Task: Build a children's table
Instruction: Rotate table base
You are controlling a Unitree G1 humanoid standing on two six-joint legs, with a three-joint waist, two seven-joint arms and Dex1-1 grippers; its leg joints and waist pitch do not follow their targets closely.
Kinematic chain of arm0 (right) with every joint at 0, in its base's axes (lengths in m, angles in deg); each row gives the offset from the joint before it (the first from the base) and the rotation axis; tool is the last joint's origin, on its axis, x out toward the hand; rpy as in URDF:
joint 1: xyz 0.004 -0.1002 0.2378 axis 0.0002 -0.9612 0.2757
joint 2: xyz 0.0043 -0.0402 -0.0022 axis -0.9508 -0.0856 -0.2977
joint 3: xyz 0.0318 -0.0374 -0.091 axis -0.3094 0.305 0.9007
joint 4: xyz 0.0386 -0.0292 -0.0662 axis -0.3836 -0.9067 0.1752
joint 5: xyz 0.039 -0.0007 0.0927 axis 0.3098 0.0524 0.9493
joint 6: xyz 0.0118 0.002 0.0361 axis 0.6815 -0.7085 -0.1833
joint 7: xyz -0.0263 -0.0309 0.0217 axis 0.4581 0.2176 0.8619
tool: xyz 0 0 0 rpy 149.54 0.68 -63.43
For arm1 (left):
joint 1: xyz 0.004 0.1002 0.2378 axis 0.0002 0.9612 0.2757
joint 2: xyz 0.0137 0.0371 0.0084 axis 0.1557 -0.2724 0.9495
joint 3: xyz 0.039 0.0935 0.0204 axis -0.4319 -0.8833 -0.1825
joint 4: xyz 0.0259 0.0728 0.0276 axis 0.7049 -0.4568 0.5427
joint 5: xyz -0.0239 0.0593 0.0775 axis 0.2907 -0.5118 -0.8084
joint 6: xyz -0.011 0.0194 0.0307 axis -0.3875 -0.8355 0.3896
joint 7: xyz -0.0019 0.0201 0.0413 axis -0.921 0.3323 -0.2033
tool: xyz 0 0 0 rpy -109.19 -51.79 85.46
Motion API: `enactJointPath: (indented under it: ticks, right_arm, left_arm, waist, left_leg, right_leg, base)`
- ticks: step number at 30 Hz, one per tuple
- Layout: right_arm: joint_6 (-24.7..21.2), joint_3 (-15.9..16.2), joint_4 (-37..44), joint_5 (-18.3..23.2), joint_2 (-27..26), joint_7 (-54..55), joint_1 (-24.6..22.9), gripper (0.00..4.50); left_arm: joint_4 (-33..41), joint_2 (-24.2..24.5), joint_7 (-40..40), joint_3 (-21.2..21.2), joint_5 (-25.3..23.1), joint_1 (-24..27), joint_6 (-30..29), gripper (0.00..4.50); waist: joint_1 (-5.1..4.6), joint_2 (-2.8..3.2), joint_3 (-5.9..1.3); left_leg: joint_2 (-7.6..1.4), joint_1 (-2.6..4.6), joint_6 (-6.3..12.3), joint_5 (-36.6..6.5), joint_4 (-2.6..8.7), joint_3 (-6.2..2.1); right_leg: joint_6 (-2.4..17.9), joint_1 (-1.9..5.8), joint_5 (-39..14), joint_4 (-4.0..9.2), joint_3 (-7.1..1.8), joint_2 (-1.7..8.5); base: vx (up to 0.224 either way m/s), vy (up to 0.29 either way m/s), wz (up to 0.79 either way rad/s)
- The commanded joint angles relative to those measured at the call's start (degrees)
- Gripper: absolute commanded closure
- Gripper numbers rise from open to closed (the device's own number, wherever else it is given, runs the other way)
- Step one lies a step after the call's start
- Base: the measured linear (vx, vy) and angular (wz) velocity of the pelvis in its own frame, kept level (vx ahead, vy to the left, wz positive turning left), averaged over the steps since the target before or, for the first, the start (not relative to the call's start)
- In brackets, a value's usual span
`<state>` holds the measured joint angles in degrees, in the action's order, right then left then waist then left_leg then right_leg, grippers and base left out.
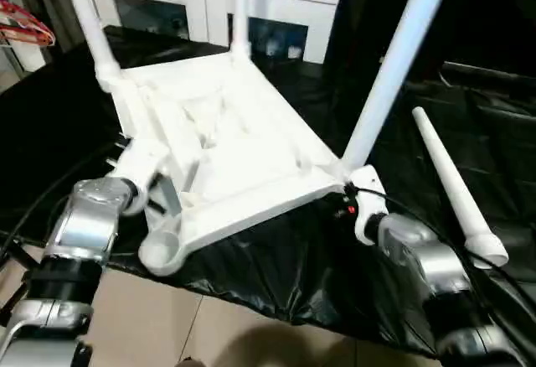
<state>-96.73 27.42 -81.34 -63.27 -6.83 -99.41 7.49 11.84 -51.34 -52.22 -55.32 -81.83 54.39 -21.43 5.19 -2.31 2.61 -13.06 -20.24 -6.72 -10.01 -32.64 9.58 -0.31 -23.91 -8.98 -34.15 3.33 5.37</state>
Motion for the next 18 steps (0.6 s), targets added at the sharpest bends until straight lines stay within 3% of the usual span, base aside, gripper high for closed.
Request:
enactJointPath:
  ticks: [1, 7, 12, 18]
  right_arm:
    - [1.73, 0.17, -2.69, -0.48, -0.64, 0.58, 1.99, 3.16]
    - [4.76, 0.18, -9.26, -1.28, -2.38, 1.24, 6.82, 3.71]
    - [6.89, 0.45, -12.8, -1.73, -3.44, 0.57, 9.27, 4.1]
    - [8.57, 0.19, -15.1, -2.0, -3.73, 0.21, 10.29, 4.34]
  left_arm:
    - [0.79, -0.1, -6.08, -5.23, 1.6, 2.09, -1.55, 4.5]
    - [7.16, 1.55, -16.42, -11.59, 4.4, 2.0, -2.19, 4.5]
    - [10.27, -0.2, -21.83, -15.23, 6.56, 0.45, -0.76, 4.5]
    - [6.48, -5.49, -19.06, -16.27, 5.44, -3.15, 1.04, 4.5]
  waist:
    - [0.15, 0.59, -3.24]
    - [-0.04, 0.68, -3.45]
    - [-0.06, 0.59, -3.68]
    - [-0.16, 0.57, -3.74]
  left_leg:
    - [0.56, 0.11, -0.65, -15.54, 4.07, 0.72]
    - [0.63, 0.03, -0.85, -13.32, 3.95, 0.81]
    - [0.79, -0.04, -0.39, -10.82, 3.7, 1.0]
    - [0.83, -0.05, -0.09, -10.99, 3.55, 1.14]
  right_leg:
    - [9.99, 2.54, -16.91, 3.79, -1.49, 1.77]
    - [11.55, 2.81, -12.72, 3.07, -1.57, 1.56]
    - [12.63, 3.12, -8.48, 2.56, -1.66, 1.44]
    - [12.6, 3.3, -8.62, 2.68, -1.74, 1.38]
  base:
    - [0.0, 0.0, 0.0]
    - [0.0, 0.0, 0.0]
    - [0.0, 0.0, 0.0]
    - [0.0, 0.0, 0.0]
